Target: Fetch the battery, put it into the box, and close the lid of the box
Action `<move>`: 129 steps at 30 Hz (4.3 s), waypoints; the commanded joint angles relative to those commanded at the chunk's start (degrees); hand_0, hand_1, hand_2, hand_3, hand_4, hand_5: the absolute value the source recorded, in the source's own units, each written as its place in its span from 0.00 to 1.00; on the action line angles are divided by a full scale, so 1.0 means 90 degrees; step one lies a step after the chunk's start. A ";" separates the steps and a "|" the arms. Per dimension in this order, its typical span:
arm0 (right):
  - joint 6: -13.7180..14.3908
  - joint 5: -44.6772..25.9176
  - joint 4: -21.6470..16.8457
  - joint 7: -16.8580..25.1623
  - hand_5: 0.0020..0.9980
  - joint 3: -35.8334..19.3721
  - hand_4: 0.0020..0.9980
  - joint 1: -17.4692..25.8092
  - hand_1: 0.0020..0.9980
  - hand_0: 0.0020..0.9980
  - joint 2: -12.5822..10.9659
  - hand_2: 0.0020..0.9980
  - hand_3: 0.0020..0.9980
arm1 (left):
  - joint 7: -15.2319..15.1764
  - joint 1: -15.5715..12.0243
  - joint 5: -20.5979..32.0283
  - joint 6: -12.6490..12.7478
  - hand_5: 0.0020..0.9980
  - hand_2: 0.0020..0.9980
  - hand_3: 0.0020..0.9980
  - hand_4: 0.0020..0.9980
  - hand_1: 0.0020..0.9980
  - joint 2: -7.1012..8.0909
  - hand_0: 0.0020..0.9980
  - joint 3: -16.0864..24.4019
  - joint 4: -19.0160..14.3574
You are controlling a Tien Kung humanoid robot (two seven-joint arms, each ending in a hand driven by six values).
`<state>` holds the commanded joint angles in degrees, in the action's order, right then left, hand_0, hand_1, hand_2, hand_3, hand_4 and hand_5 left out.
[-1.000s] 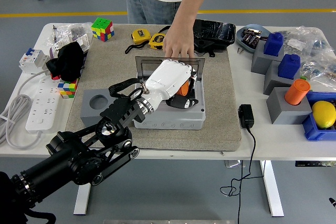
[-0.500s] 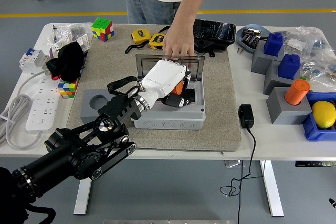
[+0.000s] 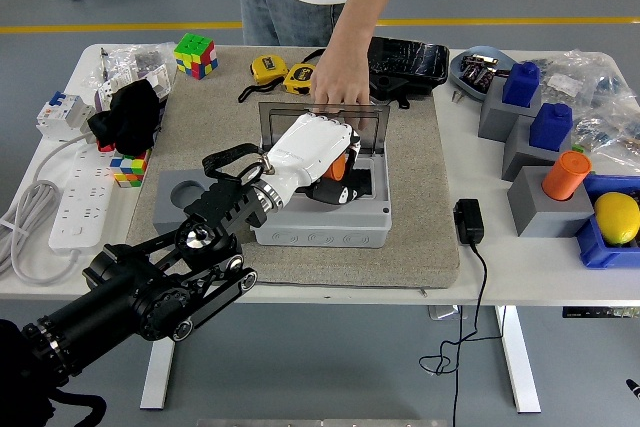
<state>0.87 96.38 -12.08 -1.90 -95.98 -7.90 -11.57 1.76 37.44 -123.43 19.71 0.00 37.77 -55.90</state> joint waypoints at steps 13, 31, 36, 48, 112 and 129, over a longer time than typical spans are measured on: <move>0.0002 0.0004 0.0006 -0.0003 1.00 -0.0016 1.00 0.0007 0.74 0.80 0.0005 0.74 0.80 | -0.0198 0.0004 0.0428 0.0065 1.00 0.15 0.18 1.00 0.14 0.0000 0.18 0.0090 -0.0002; 0.0002 -0.0018 0.0004 -0.0009 0.99 0.0006 1.00 0.0002 0.74 0.80 -0.0005 0.74 0.80 | -0.0041 -0.0040 0.0354 0.0062 1.00 0.17 0.20 1.00 0.17 0.0000 0.20 0.0120 -0.0290; 0.0005 -0.0055 -0.0002 -0.0007 0.98 0.0037 1.00 -0.0008 0.74 0.80 0.0001 0.74 0.80 | -0.0011 -0.0032 0.0279 0.0050 1.00 0.17 0.20 1.00 0.17 0.0000 0.20 0.0142 -0.0433; 0.0008 -0.0047 0.0003 -0.0007 0.97 0.0020 1.00 -0.0014 0.74 0.80 -0.0007 0.74 0.80 | -0.0034 -0.0141 0.0387 0.0026 1.00 0.17 0.20 1.00 0.17 0.0000 0.20 0.0013 -0.0490; 0.0016 -0.0027 0.0017 -0.0014 0.96 -0.0112 1.00 0.0027 0.74 0.79 0.0025 0.74 0.79 | 0.0441 -0.0116 0.0408 -0.1286 1.00 0.74 0.74 1.00 0.77 0.0706 0.79 0.0957 -0.1111; 0.0017 -0.0030 0.0008 -0.0020 0.96 -0.0099 1.00 0.0024 0.74 0.79 0.0002 0.74 0.79 | 0.0870 -0.0412 0.0342 -0.1922 1.00 0.71 0.73 1.00 0.74 0.1113 0.75 0.1008 -0.2486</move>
<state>1.02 96.11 -12.01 -2.08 -96.86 -7.69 -11.55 9.59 33.74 -120.35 2.42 10.02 46.84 -78.27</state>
